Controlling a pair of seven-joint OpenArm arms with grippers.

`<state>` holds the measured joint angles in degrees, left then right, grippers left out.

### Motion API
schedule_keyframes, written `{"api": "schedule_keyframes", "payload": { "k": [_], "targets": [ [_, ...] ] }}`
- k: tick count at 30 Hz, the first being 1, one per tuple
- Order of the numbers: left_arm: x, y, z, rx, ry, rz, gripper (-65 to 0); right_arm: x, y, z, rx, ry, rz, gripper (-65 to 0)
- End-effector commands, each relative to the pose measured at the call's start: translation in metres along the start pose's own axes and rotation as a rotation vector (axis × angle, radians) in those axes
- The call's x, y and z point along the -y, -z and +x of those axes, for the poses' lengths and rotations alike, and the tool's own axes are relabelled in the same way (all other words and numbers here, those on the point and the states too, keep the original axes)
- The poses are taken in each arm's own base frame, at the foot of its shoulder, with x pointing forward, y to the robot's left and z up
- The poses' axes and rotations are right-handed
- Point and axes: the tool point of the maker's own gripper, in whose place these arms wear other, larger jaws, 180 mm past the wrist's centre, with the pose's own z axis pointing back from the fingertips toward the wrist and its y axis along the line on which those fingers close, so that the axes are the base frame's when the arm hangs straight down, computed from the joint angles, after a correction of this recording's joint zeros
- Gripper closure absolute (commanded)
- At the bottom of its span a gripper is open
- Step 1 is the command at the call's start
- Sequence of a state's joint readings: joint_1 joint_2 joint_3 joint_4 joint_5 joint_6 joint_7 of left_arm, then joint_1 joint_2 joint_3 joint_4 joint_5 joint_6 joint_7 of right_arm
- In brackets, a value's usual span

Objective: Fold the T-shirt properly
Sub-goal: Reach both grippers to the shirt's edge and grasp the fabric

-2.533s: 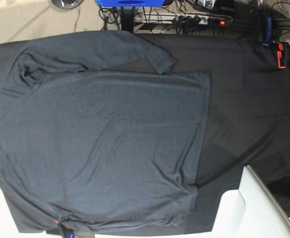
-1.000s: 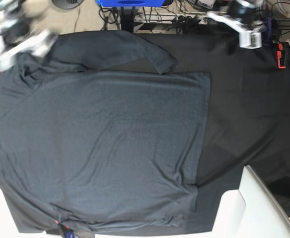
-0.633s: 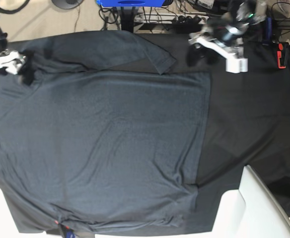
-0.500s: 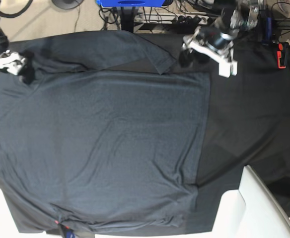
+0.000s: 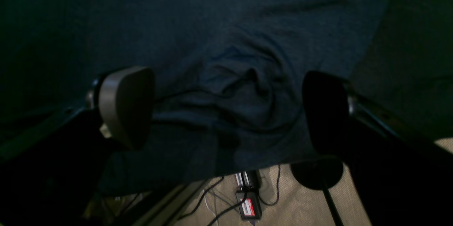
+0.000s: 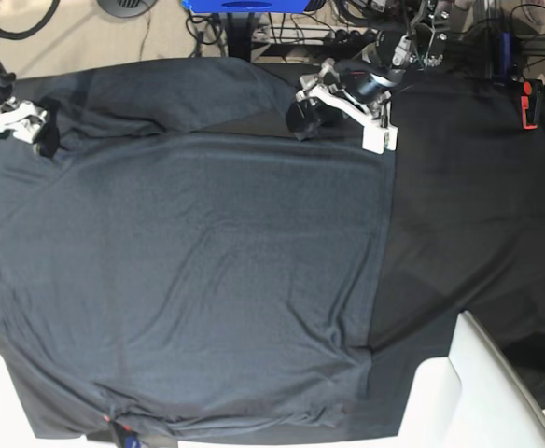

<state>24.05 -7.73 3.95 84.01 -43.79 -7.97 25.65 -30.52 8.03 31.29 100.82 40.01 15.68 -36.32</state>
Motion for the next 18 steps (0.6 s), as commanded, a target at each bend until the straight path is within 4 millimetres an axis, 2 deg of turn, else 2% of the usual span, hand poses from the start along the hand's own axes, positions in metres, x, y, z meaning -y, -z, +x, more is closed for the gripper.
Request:
{"api": "schedule_keyframes", "payload": {
  "k": [1, 3, 4, 6, 8, 9, 11, 13, 15, 18],
  "targets": [
    [-0.001, 0.001, -0.006, -0.031, 0.005, 0.015, -37.2, 0.009, -0.006, 0.013, 0.042, -0.006, -0.019, -62.6],
    [0.0, 0.001, -0.007, -0.033, 0.005, 0.012, -34.9, 0.022, -0.008, 0.014, 0.049, 0.017, -0.047, -62.6],
    [0.0, 0.001, -0.007, -0.033, 0.005, 0.012, -30.6, 0.029, -0.007, 0.017, 0.06, 0.034, -0.062, -62.6],
    [0.002, 0.003, -0.003, -0.025, 0.01, 0.006, -17.8, 0.048, -0.005, 0.017, 0.064, 0.085, -0.103, -62.1],
    [0.002, 0.003, -0.002, -0.026, 0.011, 0.006, -3.6, 0.06, 0.001, 0.011, 0.049, 0.125, -0.121, -57.8],
    [0.002, 0.003, -0.001, -0.026, 0.01, 0.004, 0.0, 0.062, 0.005, 0.005, 0.034, 0.141, -0.123, -54.3],
    [0.001, 0.001, 0.0, -0.022, 0.01, 0.008, 0.0, 0.064, 0.009, -0.003, 0.013, 0.151, -0.116, -46.4],
    [0.002, 0.0, 0.002, -0.016, 0.01, 0.005, 0.0, 0.055, 0.015, -0.008, -0.003, 0.111, -0.059, -39.8],
    [0.004, -0.001, 0.005, -0.009, 0.012, -0.001, 0.0, 0.044, 0.021, -0.013, -0.02, 0.083, -0.003, -37.4],
    [0.009, -0.006, 0.004, -0.003, 0.017, -0.009, 0.0, 0.05, 0.031, -0.022, -0.042, 0.127, -0.005, -37.4]
  ]
}}
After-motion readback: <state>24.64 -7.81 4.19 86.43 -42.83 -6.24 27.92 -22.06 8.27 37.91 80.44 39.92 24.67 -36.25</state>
